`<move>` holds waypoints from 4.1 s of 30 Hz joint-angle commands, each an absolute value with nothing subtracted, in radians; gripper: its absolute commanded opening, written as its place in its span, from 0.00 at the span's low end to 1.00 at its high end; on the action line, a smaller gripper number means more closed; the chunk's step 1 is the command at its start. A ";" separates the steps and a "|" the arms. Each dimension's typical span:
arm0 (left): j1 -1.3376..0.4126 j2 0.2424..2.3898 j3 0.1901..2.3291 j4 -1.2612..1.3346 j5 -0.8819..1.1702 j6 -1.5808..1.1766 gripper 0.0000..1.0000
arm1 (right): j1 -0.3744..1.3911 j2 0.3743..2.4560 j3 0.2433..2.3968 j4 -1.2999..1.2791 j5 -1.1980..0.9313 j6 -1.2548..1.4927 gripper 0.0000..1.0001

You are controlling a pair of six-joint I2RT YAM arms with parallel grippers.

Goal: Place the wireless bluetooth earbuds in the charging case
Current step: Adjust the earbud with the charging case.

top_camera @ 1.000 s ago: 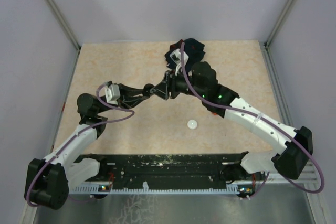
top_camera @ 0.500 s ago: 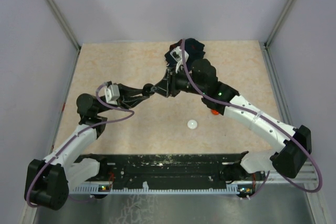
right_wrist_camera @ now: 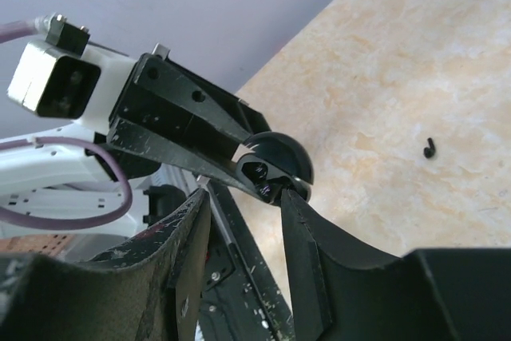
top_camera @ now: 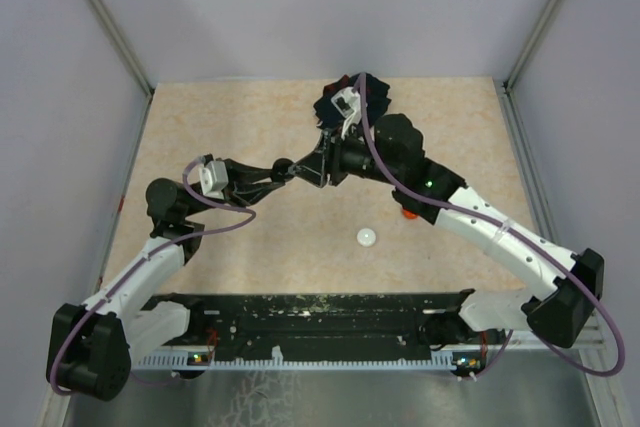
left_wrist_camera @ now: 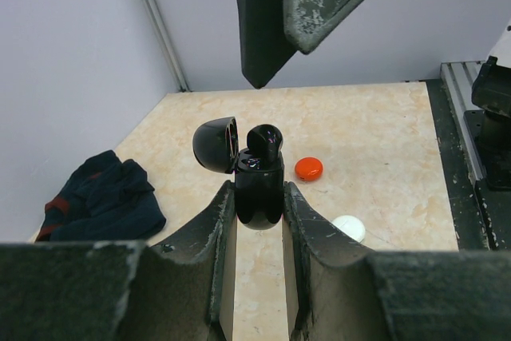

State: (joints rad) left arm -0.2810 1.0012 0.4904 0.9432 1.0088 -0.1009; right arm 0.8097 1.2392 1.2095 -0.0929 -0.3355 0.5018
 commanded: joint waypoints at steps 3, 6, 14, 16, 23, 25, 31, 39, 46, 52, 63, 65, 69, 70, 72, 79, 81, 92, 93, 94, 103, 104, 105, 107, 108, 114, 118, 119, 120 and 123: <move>-0.287 0.989 0.512 0.962 1.008 -0.100 0.00 | 0.823 1.269 1.240 -0.068 -0.420 0.520 0.40; -0.286 0.991 0.512 0.961 1.009 -0.100 0.00 | 0.826 1.292 1.254 -0.085 -0.429 0.518 0.40; -0.287 0.994 0.520 0.954 1.027 -0.101 0.00 | 0.833 1.317 1.269 -0.074 -0.450 0.515 0.38; -0.287 0.998 0.525 0.945 1.039 -0.098 0.00 | 0.833 1.318 1.279 -0.081 -0.452 0.506 0.37; -0.287 1.021 0.555 0.914 1.122 -0.097 0.00 | 0.834 1.320 1.307 -0.132 -0.444 0.447 0.33; -0.287 1.026 0.562 0.908 1.148 -0.097 0.00 | 0.833 1.321 1.315 -0.148 -0.442 0.424 0.33; -0.287 1.036 0.575 0.908 1.206 -0.115 0.00 | 0.834 1.347 1.345 -0.207 -0.453 0.359 0.33; -0.290 1.071 0.589 0.958 1.282 -0.180 0.00 | 0.833 1.381 1.374 -0.217 -0.537 0.250 0.33; -0.303 1.073 0.592 0.960 1.310 -0.182 0.00 | 0.833 1.404 1.387 -0.187 -0.629 0.166 0.35; -0.316 1.080 0.591 0.985 1.332 -0.204 0.00 | 0.833 1.412 1.384 -0.134 -0.693 0.112 0.39; -0.318 1.075 0.581 0.994 1.285 -0.200 0.00 | 0.830 1.371 1.403 -0.125 -0.577 0.121 0.41; -0.318 1.072 0.573 0.994 1.251 -0.190 0.00 | 0.830 1.343 1.409 -0.136 -0.564 0.123 0.41; -0.317 1.057 0.560 0.977 1.189 -0.164 0.00 | 0.824 1.294 1.415 -0.203 -0.507 0.138 0.42; -0.318 1.052 0.557 0.971 1.173 -0.158 0.00 | 0.821 1.285 1.415 -0.229 -0.490 0.143 0.43; -0.318 1.044 0.553 0.956 1.139 -0.143 0.00 | 0.811 1.271 1.410 -0.280 -0.453 0.164 0.44; -0.318 1.033 0.545 0.936 1.093 -0.120 0.00 | 0.778 1.257 1.356 -0.325 -0.435 0.261 0.44; -0.318 1.032 0.543 0.937 1.086 -0.121 0.00 | 0.778 1.261 1.344 -0.315 -0.451 0.275 0.44; -0.318 1.029 0.538 0.941 1.059 -0.124 0.00 | 0.779 1.310 1.327 -0.244 -0.577 0.320 0.43; -0.317 1.030 0.538 0.942 1.060 -0.125 0.00 | 0.779 1.313 1.325 -0.238 -0.581 0.321 0.43; -0.317 1.030 0.541 0.942 1.061 -0.126 0.00 | 0.779 1.318 1.324 -0.232 -0.587 0.326 0.43; -0.318 1.035 0.546 0.923 1.053 -0.121 0.00 | 0.800 1.327 1.340 -0.209 -0.654 0.334 0.42; -0.318 1.035 0.546 0.921 1.053 -0.122 0.00 | 0.803 1.328 1.341 -0.204 -0.654 0.335 0.42; -0.318 1.036 0.547 0.919 1.055 -0.123 0.00 | 0.803 1.329 1.343 -0.200 -0.655 0.337 0.42; -0.318 1.037 0.549 0.919 1.058 -0.123 0.00 | 0.810 1.338 1.353 -0.195 -0.661 0.339 0.42; -0.317 1.037 0.549 0.918 1.058 -0.123 0.00 | 0.816 1.345 1.361 -0.197 -0.668 0.338 0.41; -0.317 1.028 0.551 0.891 1.029 -0.109 0.00 | 0.846 1.374 1.398 -0.235 -0.710 0.332 0.41; -0.318 1.026 0.553 0.869 1.003 -0.097 0.00 | 0.862 1.389 1.418 -0.266 -0.726 0.330 0.40; -0.318 1.023 0.552 0.859 0.993 -0.090 0.00 | 0.862 1.389 1.422 -0.276 -0.728 0.327 0.40; -0.318 1.019 0.552 0.850 0.983 -0.084 0.00 | 0.863 1.388 1.427 -0.287 -0.727 0.325 0.40; -0.318 1.005 0.551 0.826 0.952 -0.065 0.00 | 0.863 1.380 1.437 -0.329 -0.711 0.303 0.39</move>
